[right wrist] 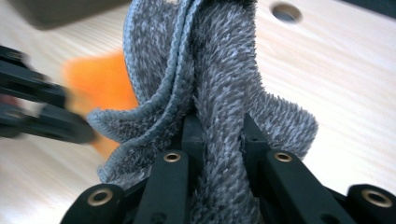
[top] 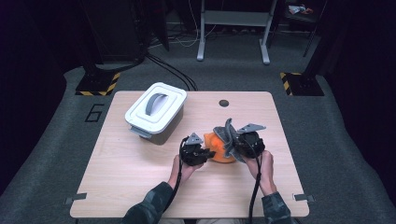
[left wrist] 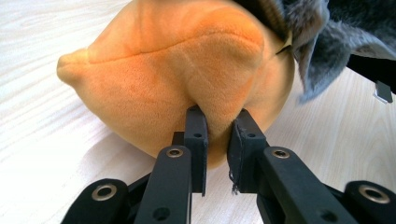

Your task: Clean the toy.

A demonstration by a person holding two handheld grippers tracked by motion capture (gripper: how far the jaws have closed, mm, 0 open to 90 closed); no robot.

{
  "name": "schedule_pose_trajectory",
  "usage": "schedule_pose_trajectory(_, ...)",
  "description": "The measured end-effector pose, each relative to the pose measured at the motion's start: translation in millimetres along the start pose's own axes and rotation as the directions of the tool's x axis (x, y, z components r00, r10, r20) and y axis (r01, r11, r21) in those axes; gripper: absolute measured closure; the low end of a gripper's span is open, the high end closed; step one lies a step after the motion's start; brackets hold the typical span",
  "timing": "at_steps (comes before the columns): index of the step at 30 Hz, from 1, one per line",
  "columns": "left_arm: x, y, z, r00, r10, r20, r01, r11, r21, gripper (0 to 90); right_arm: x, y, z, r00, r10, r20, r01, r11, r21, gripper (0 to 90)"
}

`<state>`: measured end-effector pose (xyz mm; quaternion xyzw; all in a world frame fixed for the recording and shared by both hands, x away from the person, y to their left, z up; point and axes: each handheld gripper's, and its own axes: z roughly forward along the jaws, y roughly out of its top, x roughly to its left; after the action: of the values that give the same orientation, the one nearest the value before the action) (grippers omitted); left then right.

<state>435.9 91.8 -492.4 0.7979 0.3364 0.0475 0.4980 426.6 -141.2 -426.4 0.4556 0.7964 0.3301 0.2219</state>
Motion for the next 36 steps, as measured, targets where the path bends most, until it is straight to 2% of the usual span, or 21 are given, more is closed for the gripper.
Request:
schedule_pose_trajectory(2,2.5,-0.5,-0.2,0.9999,-0.012,0.009,0.012,0.9999,0.002,78.8,-11.5,-7.6,3.1,0.9992,0.037,0.013,-0.037,0.999,0.010,77.0)
schedule_pose_trajectory(4,4.1,-1.3,0.4,0.9994,-0.026,0.023,0.026,0.9997,0.000,78.7,-25.7,-16.4,7.6,0.9936,0.105,-0.042,-0.105,0.994,0.006,77.0)
schedule_pose_trajectory(5,4.7,-1.5,0.5,0.9991,-0.031,0.029,0.031,0.9995,-0.001,78.7,-31.2,-20.1,10.0,0.9917,0.120,-0.046,-0.120,0.993,0.008,77.0)
schedule_pose_trajectory(7,6.0,-1.7,0.6,0.9987,-0.036,0.036,0.037,0.9993,-0.003,78.7,-37.4,-25.3,15.2,0.9900,0.139,-0.023,-0.139,0.990,0.025,77.0)
schedule_pose_trajectory(9,7.1,-2.2,0.7,0.9984,-0.040,0.041,0.040,0.9992,-0.006,78.7,-41.4,-30.1,21.2,0.9828,0.183,-0.029,-0.181,0.982,0.043,77.0)
schedule_pose_trajectory(11,8.1,-2.8,0.8,0.9975,-0.052,0.048,0.053,0.9986,-0.006,78.6,-46.2,-34.5,28.1,0.9823,0.187,-0.014,-0.185,0.980,0.069,77.0)
schedule_pose_trajectory(15,12.1,-3.2,0.8,0.9945,-0.076,0.073,0.076,0.9970,-0.008,78.4,-51.8,-43.1,41.9,0.9711,0.237,-0.025,-0.232,0.964,0.126,76.9)
schedule_pose_trajectory(18,13.2,-3.0,0.0,0.9941,-0.077,0.077,0.078,0.9969,-0.009,78.5,-53.7,-44.6,41.6,0.9713,0.236,-0.027,-0.231,0.964,0.133,76.8)
schedule_pose_trajectory(20,13.9,-2.5,-2.9,0.9937,-0.078,0.081,0.079,0.9968,-0.009,78.6,-55.6,-41.0,27.7,0.9759,0.218,-0.002,-0.217,0.972,0.089,76.7)
schedule_pose_trajectory(22,14.6,-2.0,-4.2,0.9925,-0.085,0.087,0.087,0.9961,-0.014,78.5,-53.2,-35.7,13.3,0.9768,0.214,0.003,-0.214,0.976,0.045,76.7)
schedule_pose_trajectory(23,14.7,-1.3,-4.9,0.9925,-0.085,0.088,0.086,0.9962,-0.012,78.5,-51.7,-32.2,5.0,0.9813,0.193,-0.002,-0.193,0.981,0.017,76.7)
schedule_pose_trajectory(25,15.0,0.5,-6.8,0.9918,-0.082,0.098,0.084,0.9964,-0.013,78.5,-42.4,-23.2,-10.0,0.9865,0.164,-0.006,-0.164,0.986,-0.020,76.8)
schedule_pose_trajectory(26,14.6,1.6,-8.2,0.9920,-0.080,0.097,0.082,0.9966,-0.013,78.6,-36.8,-19.3,-15.4,0.9912,0.132,-0.013,-0.132,0.991,-0.028,76.8)
schedule_pose_trajectory(27,13.8,2.3,-9.2,0.9907,-0.084,0.106,0.087,0.9960,-0.021,78.5,-29.3,-15.9,-18.9,0.9923,0.122,-0.025,-0.122,0.992,-0.035,76.8)
schedule_pose_trajectory(28,12.9,2.8,-10.4,0.9899,-0.085,0.113,0.088,0.9959,-0.020,78.5,-23.2,-13.4,-19.9,0.9953,0.090,-0.035,-0.091,0.995,-0.040,76.7)
schedule_pose_trajectory(30,10.7,3.6,-11.4,0.9918,-0.069,0.108,0.071,0.9974,-0.015,78.4,-11.5,-10.0,-15.7,0.9964,0.062,-0.057,-0.063,0.998,-0.019,76.6)
schedule_pose_trajectory(31,9.9,3.6,-11.3,0.9924,-0.068,0.103,0.069,0.9975,-0.013,78.2,-7.2,-9.0,-10.7,0.9978,0.051,-0.043,-0.052,0.999,-0.009,76.6)
schedule_pose_trajectory(32,10.1,3.5,-11.2,0.9933,-0.062,0.097,0.063,0.9980,-0.008,77.7,-4.9,-8.3,-5.4,0.9983,0.052,-0.026,-0.052,0.999,0.005,76.7)
schedule_pose_trajectory(34,9.3,3.3,-10.7,0.9962,-0.046,0.074,0.047,0.9988,-0.012,74.7,-6.6,-8.3,3.7,0.9969,0.074,-0.026,-0.074,0.997,0.008,76.7)
schedule_pose_trajectory(36,6.6,3.9,-10.6,0.9992,-0.008,0.039,0.009,0.9997,-0.021,65.9,-11.4,-7.8,8.0,0.9956,0.088,-0.033,-0.087,0.996,0.015,76.7)
